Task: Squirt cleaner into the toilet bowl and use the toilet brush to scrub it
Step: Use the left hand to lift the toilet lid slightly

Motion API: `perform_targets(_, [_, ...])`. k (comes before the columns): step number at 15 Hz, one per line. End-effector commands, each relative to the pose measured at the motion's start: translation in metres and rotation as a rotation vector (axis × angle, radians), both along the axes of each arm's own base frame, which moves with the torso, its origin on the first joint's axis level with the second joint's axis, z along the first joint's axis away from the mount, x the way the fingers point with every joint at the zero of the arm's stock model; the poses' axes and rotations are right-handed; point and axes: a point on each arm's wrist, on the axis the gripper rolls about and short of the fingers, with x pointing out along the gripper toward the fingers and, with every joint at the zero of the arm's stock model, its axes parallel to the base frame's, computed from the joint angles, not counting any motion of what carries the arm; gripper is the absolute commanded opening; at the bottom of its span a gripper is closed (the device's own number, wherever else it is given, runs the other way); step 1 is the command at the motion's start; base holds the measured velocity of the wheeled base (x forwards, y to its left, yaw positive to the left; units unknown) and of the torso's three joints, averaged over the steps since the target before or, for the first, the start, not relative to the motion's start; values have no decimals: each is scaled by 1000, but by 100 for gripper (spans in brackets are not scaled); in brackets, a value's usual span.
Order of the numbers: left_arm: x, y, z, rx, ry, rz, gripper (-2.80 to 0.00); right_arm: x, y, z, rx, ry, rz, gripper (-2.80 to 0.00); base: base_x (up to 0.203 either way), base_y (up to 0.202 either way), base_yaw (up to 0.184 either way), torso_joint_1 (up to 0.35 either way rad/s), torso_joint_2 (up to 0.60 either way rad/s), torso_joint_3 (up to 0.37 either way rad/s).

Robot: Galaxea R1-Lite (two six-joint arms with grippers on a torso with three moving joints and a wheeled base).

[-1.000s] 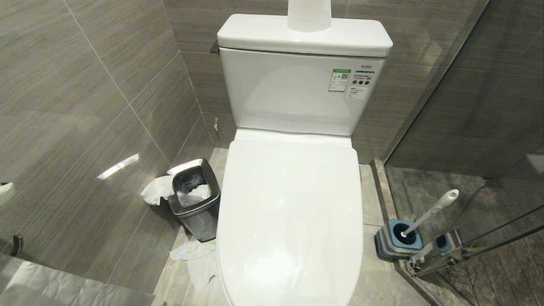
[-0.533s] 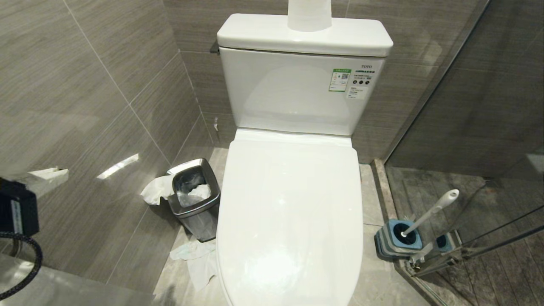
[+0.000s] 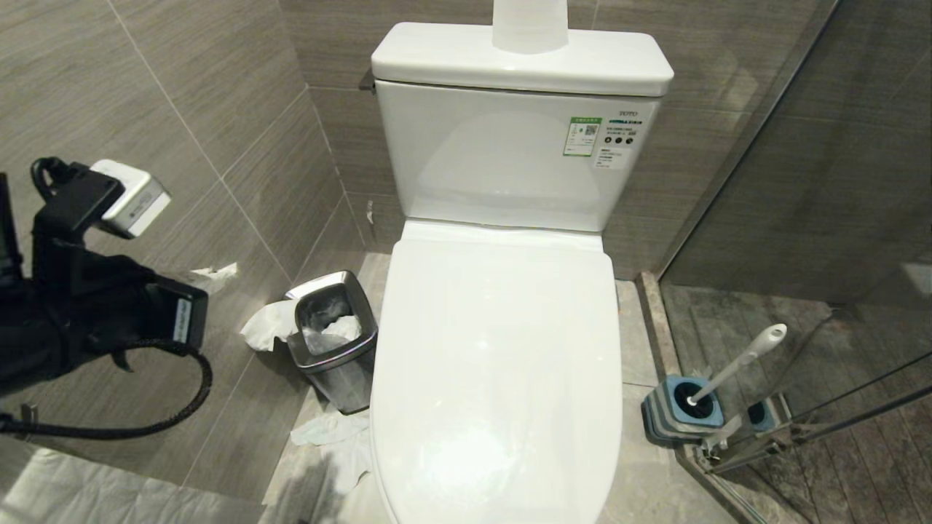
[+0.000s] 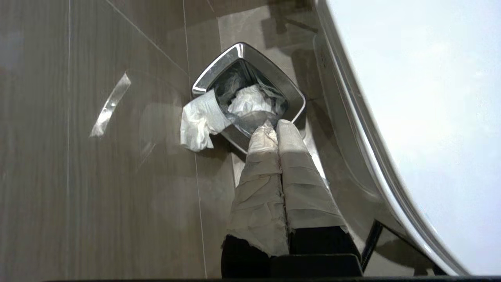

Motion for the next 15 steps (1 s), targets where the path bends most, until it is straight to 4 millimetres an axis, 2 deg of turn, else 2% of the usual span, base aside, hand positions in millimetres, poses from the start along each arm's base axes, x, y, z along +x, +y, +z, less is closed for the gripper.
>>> perform_targets(1, [26, -6, -15, 15, 49, 7, -280, 0, 0, 0, 1, 1, 0, -280, 0, 0, 0, 0, 0, 0])
perform_targets(9, [64, -15, -45, 36, 94, 32, -280, 0, 0, 0, 1, 1, 0, -280, 0, 0, 0, 0, 0, 0])
perform_targets(15, [85, -22, -65, 42, 120, 18, -280, 0, 0, 0, 1, 1, 0, -280, 0, 0, 0, 0, 0, 0])
